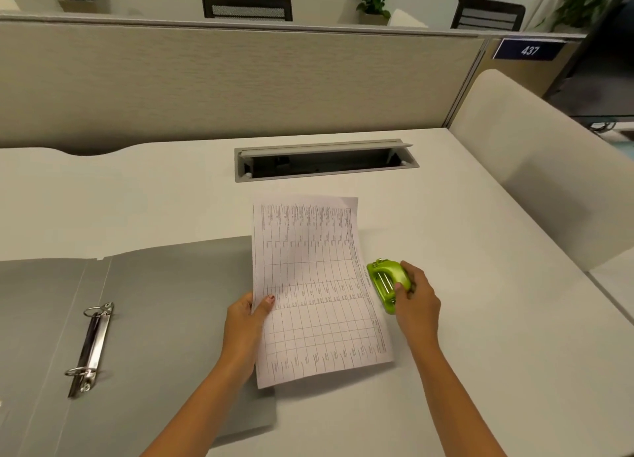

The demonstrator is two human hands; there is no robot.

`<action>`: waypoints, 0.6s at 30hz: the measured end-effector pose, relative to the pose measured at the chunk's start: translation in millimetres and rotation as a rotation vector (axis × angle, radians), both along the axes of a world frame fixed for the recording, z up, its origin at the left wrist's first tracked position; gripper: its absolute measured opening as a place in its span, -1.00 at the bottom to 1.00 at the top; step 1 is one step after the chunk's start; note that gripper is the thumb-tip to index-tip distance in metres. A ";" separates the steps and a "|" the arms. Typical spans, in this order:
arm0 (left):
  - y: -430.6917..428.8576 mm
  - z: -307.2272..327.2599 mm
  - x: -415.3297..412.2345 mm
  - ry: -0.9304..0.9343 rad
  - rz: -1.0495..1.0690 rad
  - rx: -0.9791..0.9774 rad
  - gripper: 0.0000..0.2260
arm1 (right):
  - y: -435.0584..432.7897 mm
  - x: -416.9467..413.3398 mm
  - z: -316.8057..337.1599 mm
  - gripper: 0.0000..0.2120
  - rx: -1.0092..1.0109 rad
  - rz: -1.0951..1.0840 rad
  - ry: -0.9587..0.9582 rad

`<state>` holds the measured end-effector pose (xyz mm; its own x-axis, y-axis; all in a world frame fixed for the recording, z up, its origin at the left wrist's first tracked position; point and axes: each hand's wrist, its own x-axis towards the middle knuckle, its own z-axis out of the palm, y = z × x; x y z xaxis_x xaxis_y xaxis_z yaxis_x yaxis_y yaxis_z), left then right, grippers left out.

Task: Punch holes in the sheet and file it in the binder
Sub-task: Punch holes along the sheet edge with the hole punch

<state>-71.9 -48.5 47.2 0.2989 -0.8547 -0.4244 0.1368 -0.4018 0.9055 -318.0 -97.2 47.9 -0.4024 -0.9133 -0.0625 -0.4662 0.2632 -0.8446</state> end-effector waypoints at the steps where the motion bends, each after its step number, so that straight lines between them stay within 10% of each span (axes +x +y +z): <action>1: 1.3 -1.3 -1.2 -0.013 -0.003 0.001 -0.83 | 0.2 1.4 1.1 -0.60 0.003 -0.002 -0.002; 18: 7.6 -4.8 -15.0 -0.098 -0.039 -0.005 -0.89 | -28.1 -28.3 9.7 -0.77 0.253 -0.044 -0.055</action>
